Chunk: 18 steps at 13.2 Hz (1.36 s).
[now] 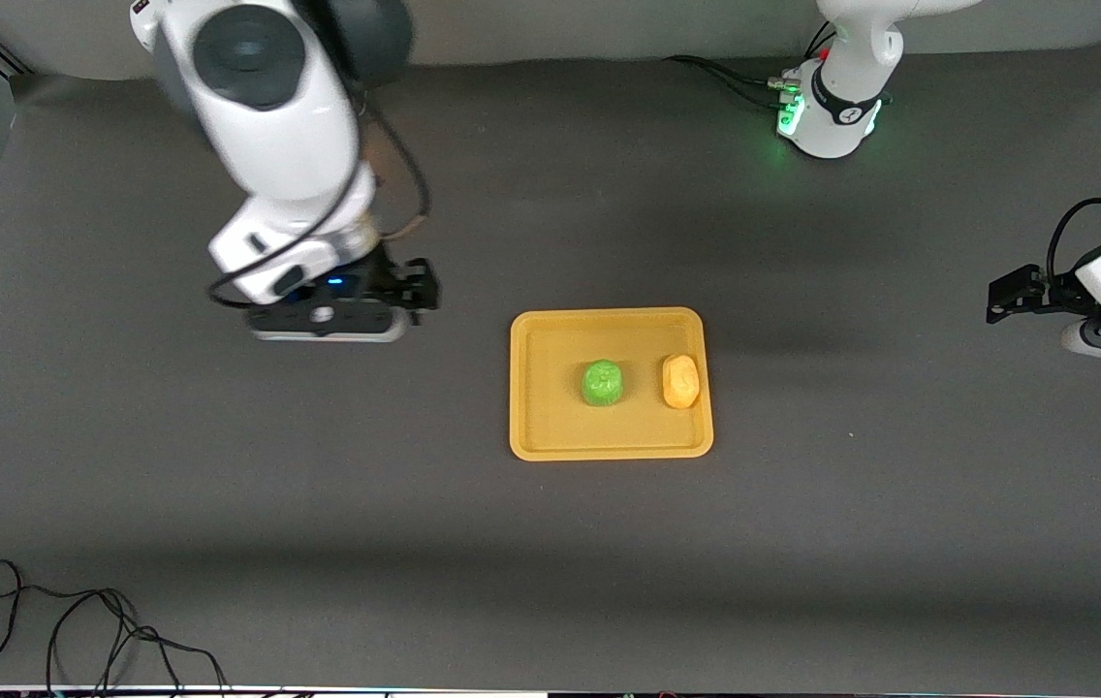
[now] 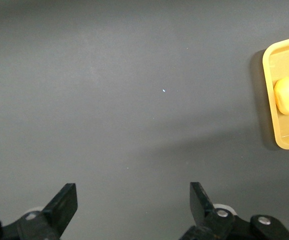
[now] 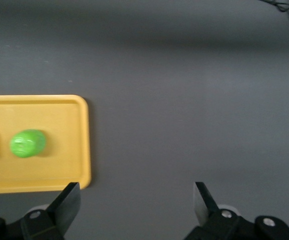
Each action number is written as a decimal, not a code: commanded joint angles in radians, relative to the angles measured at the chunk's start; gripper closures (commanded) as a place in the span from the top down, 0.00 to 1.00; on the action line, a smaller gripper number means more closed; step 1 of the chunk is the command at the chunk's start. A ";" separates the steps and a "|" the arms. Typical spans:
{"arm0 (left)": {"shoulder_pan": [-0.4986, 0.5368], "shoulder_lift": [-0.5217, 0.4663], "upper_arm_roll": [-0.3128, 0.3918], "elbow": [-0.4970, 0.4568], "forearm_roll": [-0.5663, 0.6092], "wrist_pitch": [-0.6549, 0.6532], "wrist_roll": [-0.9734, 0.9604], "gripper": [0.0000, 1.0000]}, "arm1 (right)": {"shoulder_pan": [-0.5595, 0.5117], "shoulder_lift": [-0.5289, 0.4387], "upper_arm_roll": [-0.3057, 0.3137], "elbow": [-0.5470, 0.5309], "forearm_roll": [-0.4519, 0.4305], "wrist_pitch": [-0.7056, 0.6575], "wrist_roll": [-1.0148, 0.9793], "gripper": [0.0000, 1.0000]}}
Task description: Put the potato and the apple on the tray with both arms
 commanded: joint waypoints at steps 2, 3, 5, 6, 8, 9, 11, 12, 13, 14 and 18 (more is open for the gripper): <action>-0.005 -0.005 -0.005 0.006 -0.009 -0.017 -0.043 1.00 | -0.206 -0.205 0.021 -0.245 0.075 0.054 -0.180 1.00; -0.005 -0.008 -0.005 0.006 -0.010 -0.017 -0.052 1.00 | -0.260 -0.231 0.021 -0.275 0.078 0.074 -0.232 1.00; -0.005 -0.001 -0.005 0.032 -0.024 -0.017 -0.099 1.00 | -0.347 -0.268 0.021 -0.328 0.086 0.094 -0.315 1.00; -0.005 0.002 -0.005 0.041 -0.024 -0.017 -0.101 1.00 | -0.378 -0.279 0.021 -0.349 0.087 0.106 -0.346 1.00; -0.005 0.004 -0.005 0.049 -0.024 -0.014 -0.099 1.00 | -0.438 -0.293 0.021 -0.375 0.089 0.122 -0.392 1.00; -0.005 0.004 -0.005 0.049 -0.024 -0.014 -0.099 1.00 | -0.461 -0.304 0.021 -0.395 0.089 0.137 -0.420 1.00; -0.008 0.004 -0.005 0.047 -0.023 -0.017 -0.098 1.00 | -0.509 -0.324 0.021 -0.440 0.089 0.174 -0.463 1.00; -0.010 0.004 -0.005 0.047 -0.023 -0.017 -0.099 1.00 | -0.527 -0.322 0.021 -0.440 0.089 0.174 -0.486 1.00; -0.011 0.005 -0.005 0.047 -0.023 -0.017 -0.101 1.00 | -0.530 -0.321 0.016 -0.437 0.089 0.166 -0.494 1.00; -0.011 0.005 -0.005 0.047 -0.023 -0.017 -0.102 1.00 | -0.532 -0.321 0.010 -0.432 0.087 0.160 -0.495 1.00; -0.010 0.011 -0.005 0.050 -0.023 -0.012 -0.099 1.00 | -0.521 -0.314 0.012 -0.398 0.073 0.102 -0.506 1.00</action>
